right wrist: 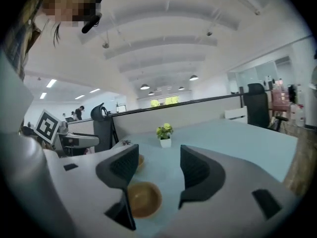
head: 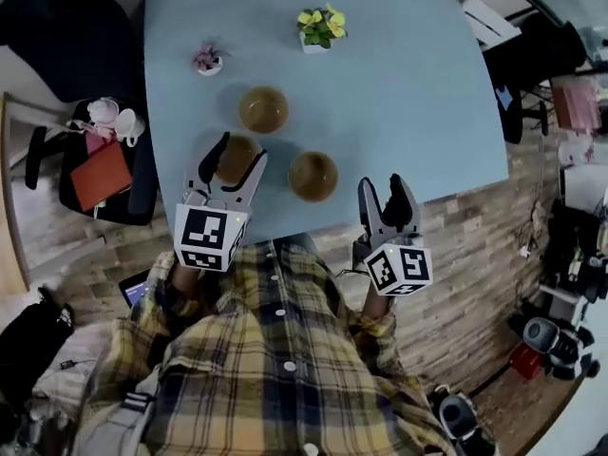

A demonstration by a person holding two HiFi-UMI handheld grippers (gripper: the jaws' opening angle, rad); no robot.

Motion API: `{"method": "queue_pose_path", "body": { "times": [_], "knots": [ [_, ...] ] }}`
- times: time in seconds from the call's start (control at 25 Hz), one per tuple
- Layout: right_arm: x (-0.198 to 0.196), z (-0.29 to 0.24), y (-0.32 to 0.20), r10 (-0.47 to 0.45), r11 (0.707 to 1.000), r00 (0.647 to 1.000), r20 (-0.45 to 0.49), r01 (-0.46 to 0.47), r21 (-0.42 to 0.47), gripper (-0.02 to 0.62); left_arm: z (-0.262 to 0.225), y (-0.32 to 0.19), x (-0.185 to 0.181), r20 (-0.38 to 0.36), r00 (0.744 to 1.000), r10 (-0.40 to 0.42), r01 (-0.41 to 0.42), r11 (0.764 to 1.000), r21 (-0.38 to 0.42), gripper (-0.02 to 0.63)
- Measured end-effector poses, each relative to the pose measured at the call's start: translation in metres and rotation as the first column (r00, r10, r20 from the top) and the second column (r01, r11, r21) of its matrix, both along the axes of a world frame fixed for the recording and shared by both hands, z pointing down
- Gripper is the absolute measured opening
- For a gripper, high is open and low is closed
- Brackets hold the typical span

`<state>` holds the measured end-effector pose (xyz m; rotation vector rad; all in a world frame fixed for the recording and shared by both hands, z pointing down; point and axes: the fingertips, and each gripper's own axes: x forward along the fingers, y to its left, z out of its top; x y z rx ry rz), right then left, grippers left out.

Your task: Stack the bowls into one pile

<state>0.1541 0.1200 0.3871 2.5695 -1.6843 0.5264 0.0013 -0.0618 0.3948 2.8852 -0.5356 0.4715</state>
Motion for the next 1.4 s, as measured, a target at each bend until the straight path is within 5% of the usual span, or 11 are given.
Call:
{"method": "queue_pose_path", "body": {
  "times": [0.2, 0.44, 0.6, 0.8, 1.12, 1.4],
  "knots": [
    [0.017, 0.005, -0.076, -0.248, 0.969, 0.969, 0.016, 0.248, -0.009, 0.245, -0.007, -0.033, -0.027, 0.000, 0.969, -0.247, 0.247, 0.969, 0.009, 0.250],
    [0.011, 0.019, -0.145, -0.494, 0.868, 0.869, 0.042, 0.495, -0.031, 0.245, -0.009, -0.049, -0.069, -0.003, 0.864, -0.504, 0.504, 0.863, 0.022, 0.244],
    [0.003, 0.026, -0.164, -0.589, 0.806, 0.806, 0.053, 0.591, -0.028, 0.245, -0.004, -0.042, -0.082, 0.015, 0.805, -0.593, 0.592, 0.805, 0.024, 0.242],
    [0.003, 0.031, -0.165, -0.648, 0.759, 0.759, 0.062, 0.650, -0.030, 0.245, 0.002, -0.031, -0.083, 0.044, 0.763, -0.645, 0.644, 0.764, 0.033, 0.241],
    [0.006, 0.045, -0.143, -0.690, 0.712, 0.713, 0.120, 0.699, -0.060, 0.245, 0.003, -0.020, -0.066, 0.053, 0.768, -0.639, 0.638, 0.769, 0.038, 0.236],
    [0.005, 0.044, -0.132, -0.662, 0.736, 0.739, 0.129, 0.673, -0.079, 0.245, -0.001, -0.020, -0.056, 0.044, 0.807, -0.589, 0.588, 0.808, 0.037, 0.229]
  ]
}}
